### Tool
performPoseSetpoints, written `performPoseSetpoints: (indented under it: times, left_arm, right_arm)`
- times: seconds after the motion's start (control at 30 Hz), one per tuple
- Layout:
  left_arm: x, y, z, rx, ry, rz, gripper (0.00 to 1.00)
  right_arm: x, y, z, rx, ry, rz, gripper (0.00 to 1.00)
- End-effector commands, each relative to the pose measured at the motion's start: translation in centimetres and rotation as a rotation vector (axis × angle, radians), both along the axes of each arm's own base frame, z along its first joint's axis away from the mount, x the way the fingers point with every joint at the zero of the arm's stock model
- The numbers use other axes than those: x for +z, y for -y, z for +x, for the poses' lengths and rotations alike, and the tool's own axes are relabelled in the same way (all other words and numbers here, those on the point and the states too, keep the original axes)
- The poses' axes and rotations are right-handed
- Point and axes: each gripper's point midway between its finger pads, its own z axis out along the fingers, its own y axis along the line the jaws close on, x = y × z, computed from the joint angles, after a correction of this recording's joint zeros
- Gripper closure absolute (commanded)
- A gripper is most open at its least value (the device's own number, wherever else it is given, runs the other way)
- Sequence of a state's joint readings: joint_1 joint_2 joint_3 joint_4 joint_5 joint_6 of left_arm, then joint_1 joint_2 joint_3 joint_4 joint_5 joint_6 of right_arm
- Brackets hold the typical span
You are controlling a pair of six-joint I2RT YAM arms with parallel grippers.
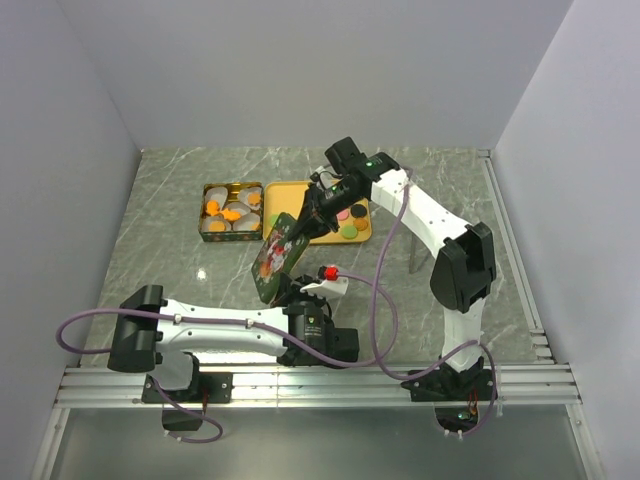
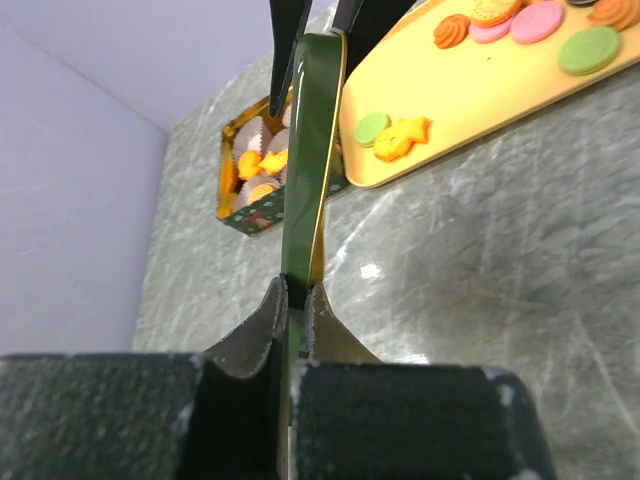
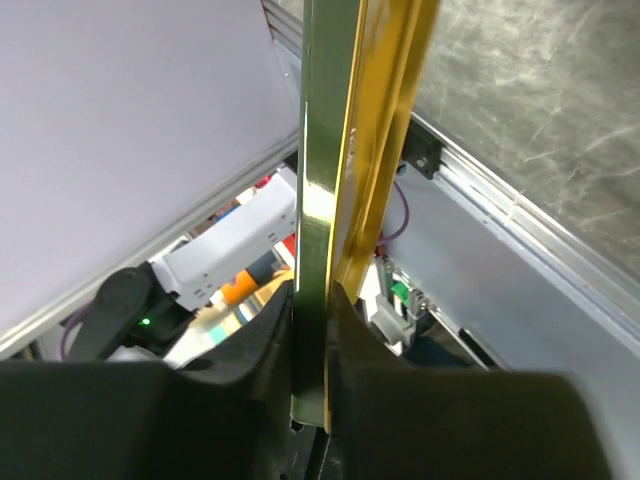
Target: Pack the cookies
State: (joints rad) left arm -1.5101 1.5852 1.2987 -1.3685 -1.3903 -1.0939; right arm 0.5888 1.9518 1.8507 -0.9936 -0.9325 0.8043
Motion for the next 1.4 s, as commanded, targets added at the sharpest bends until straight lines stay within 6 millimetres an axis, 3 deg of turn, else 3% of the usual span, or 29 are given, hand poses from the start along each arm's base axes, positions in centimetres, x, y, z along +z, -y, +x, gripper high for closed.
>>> performPoseSetpoints:
  times: [0.0,0.13,0.27,0.37,0.67,0.7,0.73,0.77,0.8,0.83,0.87,0.9,0.93,0.97,1.0,1.07,1.1,1.17,1.2,1.27,1.3,1.37]
  left_arm:
    - [5.6,-0.6,1.1,-0.009,0.242,-0.069,0.98]
    - [5.5,-0.7,0.9,-0.015,0.226,-0.069,0.84]
    - [5.3,-1.3,0.6,-0.017,0.183,-0.094,0.55]
    - [5.2,-2.1,0.4,-0.011,0.147,-0.137,0.43]
    - [4.9,-4.2,-0.3,-0.020,0.032,-0.255,0.25]
    - [3.9,-2.8,-0.4,-0.042,-0.029,-0.344,0.25]
    - [4.0,-2.5,-0.3,-0.103,-0.066,-0.272,0.25]
    - [4.9,-2.6,-0.4,-0.165,-0.106,-0.357,0.26]
    - [4.4,-1.3,0.1,-0.218,-0.155,-0.467,0.25]
    - [4.6,-1.6,0.6,-0.251,-0.165,-0.480,0.25]
    - [5.3,-2.6,1.0,-0.258,-0.163,-0.541,0.25]
    - [5.7,-4.2,2.8,-0.198,-0.145,-0.581,0.25]
    - [5.9,-3.7,3.0,-0.251,-0.182,-0.607,0.24]
    - [6.3,-4.2,3.7,-0.252,-0.182,-0.622,0.24]
    - [6.7,-5.5,5.2,-0.213,-0.173,-0.635,0.23]
    - [7.2,-5.0,6.1,-0.258,-0.203,-0.674,0.22]
    - [7.5,-6.5,7.6,-0.212,-0.186,-0.698,0.22]
    - [8.1,-6.0,8.6,-0.274,-0.215,-0.770,0.23]
    - [8.4,-8.2,10.4,-0.205,-0.187,-0.823,0.23]
    - [9.1,-8.3,11.6,-0.260,-0.209,-0.909,0.25]
    - [9.3,-9.3,12.5,-0.215,-0.186,-0.935,0.25]
    - [9.8,-9.0,13.6,-0.231,-0.189,-0.950,0.25]
  right_arm:
    - [0.4,-1.2,-2.0,0.104,0.047,0.068,1.00]
    - [0.5,-1.7,-0.9,0.087,0.076,0.064,1.00]
    - [1.5,-2.7,1.2,0.048,0.107,0.088,1.00]
    - [2.4,-3.3,3.6,-0.001,0.131,0.118,1.00]
    - [5.6,-3.0,10.8,-0.163,0.218,0.245,1.00]
    - [6.1,-2.6,11.6,-0.186,0.233,0.264,1.00]
    - [6.4,-2.4,11.9,-0.216,0.213,0.277,1.00]
    - [7.5,-2.5,12.9,-0.230,0.277,0.331,1.00]
    - [8.4,-2.3,13.1,-0.248,0.299,0.355,1.00]
    - [7.9,-2.0,13.7,-0.282,0.277,0.357,1.00]
    - [8.9,-2.0,14.5,-0.297,0.335,0.405,1.00]
    - [9.6,-2.0,14.7,-0.311,0.351,0.430,1.00]
    - [9.1,-2.0,14.9,-0.343,0.312,0.444,1.00]
    - [10.6,-2.1,15.4,-0.350,0.377,0.513,1.00]
    - [10.1,-2.3,15.9,-0.375,0.374,0.522,1.00]
    - [11.4,-3.0,16.1,-0.393,0.399,0.593,1.00]
    - [11.0,-3.3,16.7,-0.417,0.401,0.597,1.00]
    - [11.4,-4.3,16.8,-0.428,0.420,0.641,1.00]
    - [10.6,-4.8,17.1,-0.438,0.411,0.642,1.00]
    - [10.9,-5.8,17.4,-0.471,0.431,0.687,1.00]
    - [10.0,-6.3,18.0,-0.485,0.427,0.687,1.00]
    - [9.5,-7.4,18.4,-0.499,0.438,0.702,1.00]
